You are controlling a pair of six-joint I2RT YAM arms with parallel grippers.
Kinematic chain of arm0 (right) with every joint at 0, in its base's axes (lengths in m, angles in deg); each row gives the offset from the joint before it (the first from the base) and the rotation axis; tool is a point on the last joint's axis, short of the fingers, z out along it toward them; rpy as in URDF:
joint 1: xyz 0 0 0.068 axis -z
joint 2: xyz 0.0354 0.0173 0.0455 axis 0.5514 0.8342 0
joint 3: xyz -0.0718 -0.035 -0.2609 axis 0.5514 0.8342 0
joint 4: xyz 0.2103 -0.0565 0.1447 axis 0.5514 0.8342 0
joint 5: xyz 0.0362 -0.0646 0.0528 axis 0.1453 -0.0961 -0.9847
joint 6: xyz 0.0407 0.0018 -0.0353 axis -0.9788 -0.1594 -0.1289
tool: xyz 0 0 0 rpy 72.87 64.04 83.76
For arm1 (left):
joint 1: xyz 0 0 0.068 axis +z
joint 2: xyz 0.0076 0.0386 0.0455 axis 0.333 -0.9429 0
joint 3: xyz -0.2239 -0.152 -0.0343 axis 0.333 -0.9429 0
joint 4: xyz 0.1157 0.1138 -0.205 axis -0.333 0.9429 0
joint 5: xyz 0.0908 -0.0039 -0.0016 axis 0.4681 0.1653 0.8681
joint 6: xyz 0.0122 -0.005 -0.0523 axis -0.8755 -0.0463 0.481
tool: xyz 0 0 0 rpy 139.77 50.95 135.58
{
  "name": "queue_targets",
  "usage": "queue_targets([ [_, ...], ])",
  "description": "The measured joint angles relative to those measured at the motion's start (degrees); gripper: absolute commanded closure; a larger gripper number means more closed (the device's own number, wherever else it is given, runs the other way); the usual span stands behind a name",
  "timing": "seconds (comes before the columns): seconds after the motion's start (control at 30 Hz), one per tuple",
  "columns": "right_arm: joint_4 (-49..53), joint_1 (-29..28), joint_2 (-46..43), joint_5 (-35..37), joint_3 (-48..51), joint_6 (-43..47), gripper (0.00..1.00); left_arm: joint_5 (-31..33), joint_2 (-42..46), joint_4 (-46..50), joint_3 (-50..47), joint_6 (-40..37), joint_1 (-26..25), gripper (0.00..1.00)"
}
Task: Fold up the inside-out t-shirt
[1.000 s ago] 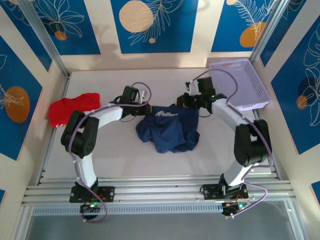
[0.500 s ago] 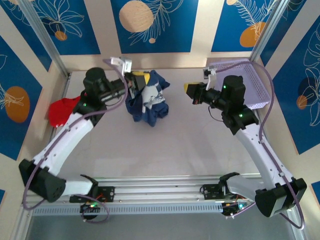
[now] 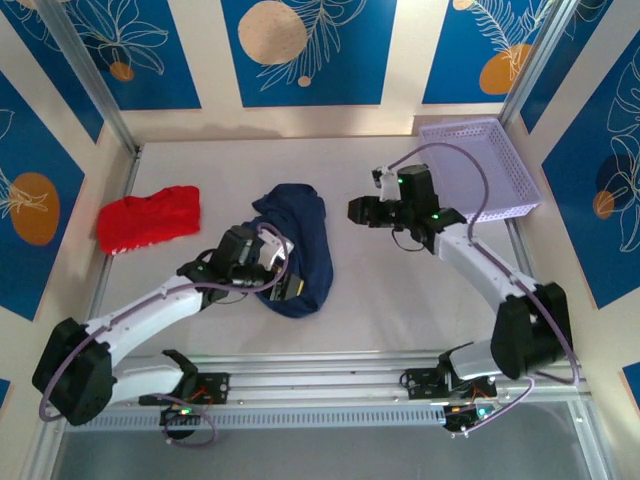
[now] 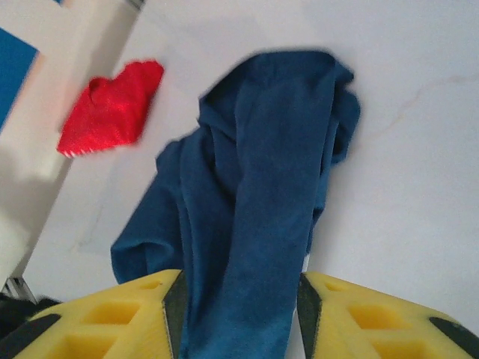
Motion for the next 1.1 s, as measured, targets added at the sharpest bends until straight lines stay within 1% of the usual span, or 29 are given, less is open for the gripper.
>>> queue_targets([
  [0.07,0.1,-1.4,4.8,0.3,-1.9,0.1,0.50,6.8,1.5,0.1,0.7,2.0,0.5,0.33],
  [0.13,0.3,-3.2,10.8,0.7,-5.2,0.1,0.46,12.3,1.2,0.2,1.9,4.4,2.3,0.32],
  [0.2,1.2,-4.7,15.3,1.3,-8.4,0.7,0.44,15.7,0.0,0.0,2.4,6.7,4.4,0.31],
  [0.3,2.2,-7.2,22.4,3.0,-14.7,1.9,0.43,19.2,-2.7,0.0,2.4,9.6,7.5,0.29],
  [0.4,3.3,-9.8,28.0,5.1,-20.2,3.2,0.43,21.4,-5.4,0.0,2.4,10.9,9.1,0.29],
  [0.47,3.9,-11.1,31.6,6.7,-23.6,4.0,0.45,22.0,-7.3,-0.1,2.4,11.3,9.6,0.29],
  [0.53,4.9,-12.2,35.1,8.6,-26.9,4.9,0.55,22.0,-10.0,-0.7,2.4,11.4,10.0,0.33],
  [0.57,5.2,-12.6,36.4,9.1,-28.0,5.3,0.63,22.0,-11.3,-1.0,2.5,11.5,10.1,0.36],
  [0.63,6.1,-13.0,38.8,10.5,-29.8,5.8,0.78,21.6,-14.5,-1.6,2.9,11.6,10.2,0.45],
  [0.67,6.4,-13.0,39.3,11.0,-30.1,6.5,0.84,21.3,-15.9,-1.9,3.1,11.9,10.3,0.52],
  [0.73,7.8,-12.7,39.5,12.2,-30.0,6.9,0.93,20.6,-17.8,-2.9,3.2,11.9,10.4,0.67],
  [0.8,8.1,-12.3,38.7,13.2,-29.5,7.4,0.99,20.1,-18.3,-3.7,3.2,11.9,10.4,0.84],
  [0.83,8.0,-12.0,37.4,13.6,-28.6,7.6,1.00,20.0,-18.3,-4.0,3.5,11.8,10.4,0.92],
  [0.87,7.9,-11.7,36.3,13.7,-27.6,7.6,1.00,19.8,-18.3,-4.2,4.0,11.3,10.4,0.98],
  [0.9,8.0,-11.0,33.5,13.8,-25.6,7.6,1.00,19.6,-18.3,-4.4,4.7,11.0,10.4,1.00],
  [0.97,8.0,-9.7,27.8,13.7,-22.4,7.6,1.00,19.1,-18.4,-4.9,7.0,10.7,10.4,1.00],
  [1.1,7.3,-5.6,12.2,13.0,-15.8,7.3,1.00,18.1,-19.1,-6.5,12.3,9.7,10.4,1.00],
])
